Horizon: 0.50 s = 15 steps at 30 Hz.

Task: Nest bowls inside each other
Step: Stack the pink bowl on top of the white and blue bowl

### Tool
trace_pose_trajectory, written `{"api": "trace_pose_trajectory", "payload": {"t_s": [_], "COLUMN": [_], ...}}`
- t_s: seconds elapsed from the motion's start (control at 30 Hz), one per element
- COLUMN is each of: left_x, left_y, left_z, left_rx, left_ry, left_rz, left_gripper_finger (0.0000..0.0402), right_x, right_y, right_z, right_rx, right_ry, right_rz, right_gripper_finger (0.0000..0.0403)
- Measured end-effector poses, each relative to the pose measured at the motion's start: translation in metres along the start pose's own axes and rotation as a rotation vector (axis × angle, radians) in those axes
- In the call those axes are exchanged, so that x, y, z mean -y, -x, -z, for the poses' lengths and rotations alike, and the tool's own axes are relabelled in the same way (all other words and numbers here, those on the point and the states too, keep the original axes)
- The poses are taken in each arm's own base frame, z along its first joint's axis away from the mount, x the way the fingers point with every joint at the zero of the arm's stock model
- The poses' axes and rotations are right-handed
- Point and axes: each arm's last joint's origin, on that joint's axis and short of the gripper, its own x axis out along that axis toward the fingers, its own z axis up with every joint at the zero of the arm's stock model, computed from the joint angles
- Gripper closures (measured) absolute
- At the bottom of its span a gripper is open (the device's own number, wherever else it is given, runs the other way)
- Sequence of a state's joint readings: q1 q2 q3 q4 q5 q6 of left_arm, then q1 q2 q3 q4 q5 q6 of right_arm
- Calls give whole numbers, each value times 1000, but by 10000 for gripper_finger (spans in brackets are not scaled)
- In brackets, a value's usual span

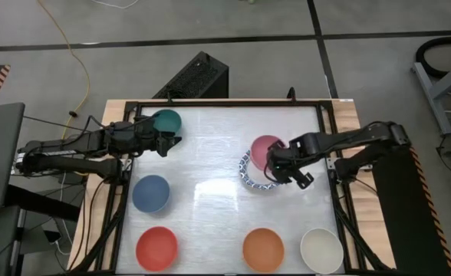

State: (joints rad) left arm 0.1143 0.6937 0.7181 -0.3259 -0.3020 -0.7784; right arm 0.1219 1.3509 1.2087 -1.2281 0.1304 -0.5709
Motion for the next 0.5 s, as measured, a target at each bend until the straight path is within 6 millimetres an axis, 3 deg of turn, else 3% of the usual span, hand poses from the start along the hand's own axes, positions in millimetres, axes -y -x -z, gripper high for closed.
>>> {"api": "trace_pose_trajectory", "payload": {"t_s": [0.5], "left_x": [-2], "left_y": [0], "left_z": [2], "left_rx": [-21], "left_ry": [-8], "left_rz": [-20], "left_gripper_finger": [139], "right_x": [9], "right_y": [-39], "right_z": [-23], "right_rx": [-42], "right_ry": [-15], "right_rz": [-94], "right_gripper_finger": [394]}}
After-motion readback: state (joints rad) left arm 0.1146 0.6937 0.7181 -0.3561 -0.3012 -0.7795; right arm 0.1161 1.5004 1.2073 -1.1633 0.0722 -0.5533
